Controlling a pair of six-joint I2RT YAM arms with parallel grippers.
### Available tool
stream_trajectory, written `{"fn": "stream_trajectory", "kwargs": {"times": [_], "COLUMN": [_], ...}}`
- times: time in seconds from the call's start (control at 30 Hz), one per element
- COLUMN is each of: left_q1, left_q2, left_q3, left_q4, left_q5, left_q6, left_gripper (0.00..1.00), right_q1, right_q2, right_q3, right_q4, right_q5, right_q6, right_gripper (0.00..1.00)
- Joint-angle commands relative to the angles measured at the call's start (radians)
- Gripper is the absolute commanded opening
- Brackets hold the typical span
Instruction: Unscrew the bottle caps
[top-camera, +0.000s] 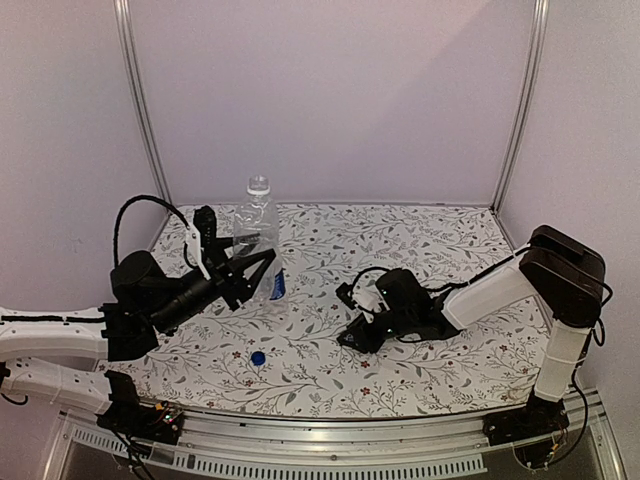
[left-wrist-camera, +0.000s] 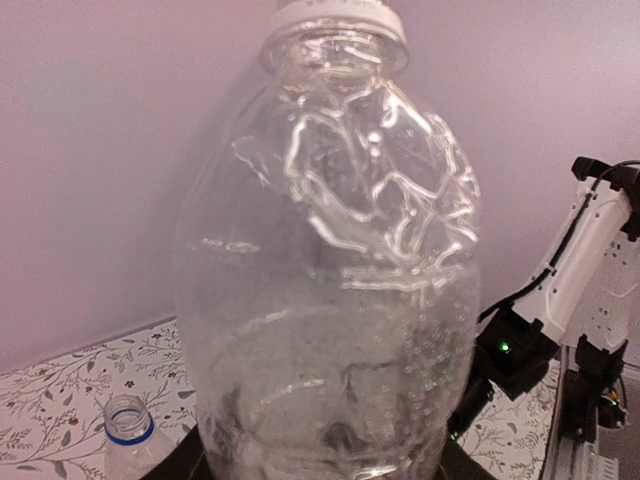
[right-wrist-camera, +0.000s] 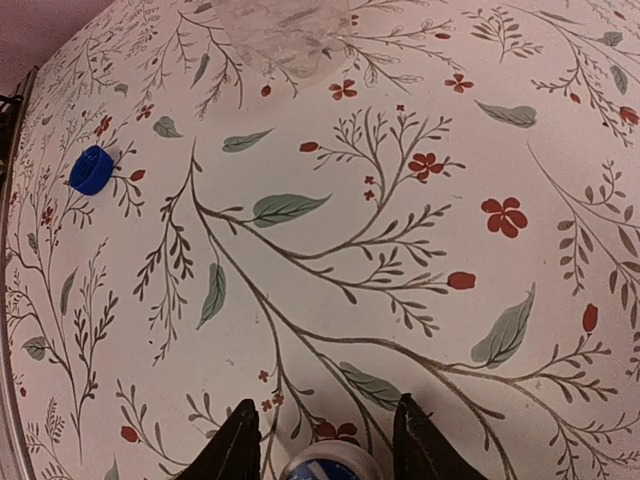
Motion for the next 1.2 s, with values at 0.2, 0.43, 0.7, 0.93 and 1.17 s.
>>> {"fn": "stream_trajectory", "kwargs": {"times": [0.2,0.43,0.7,0.93,1.17], "left_q1": [0.013,0.013,0.012,0.012,0.006], "left_q2": [-0.018,0.000,0.048,0.138,0.217], "left_q3": [-0.007,-0.014,-0.014,0.021,0.047], "left_q4": [0.013,0.014,0.050,0.073,0.120], "left_q5": [-0.016,-0.004,0.032,0.143,0.196], "left_q6": [0.020,0.022,-0.011,-0.010,-0.007], "left_gripper": [0.49,0.49,0.50,0.50,0.50], "right_q1": [0.005,0.005,0.003,0.003,0.003], "right_q2": [-0.051,-0.239,-0.503,-0.629,-0.583], "right_q3": [-0.009,0.011,0.101,0.276,0.466], "right_q4": [-0.049,-0.137,-0.303,-0.457,-0.516], "right_q5": [0.013,0.017,0.008,-0.051,-0.061], "right_q6": [0.013,0.013,-0.016,-0.052,0.006], "right_gripper": [0.56,0.69,0.85,0.94,0.96]}}
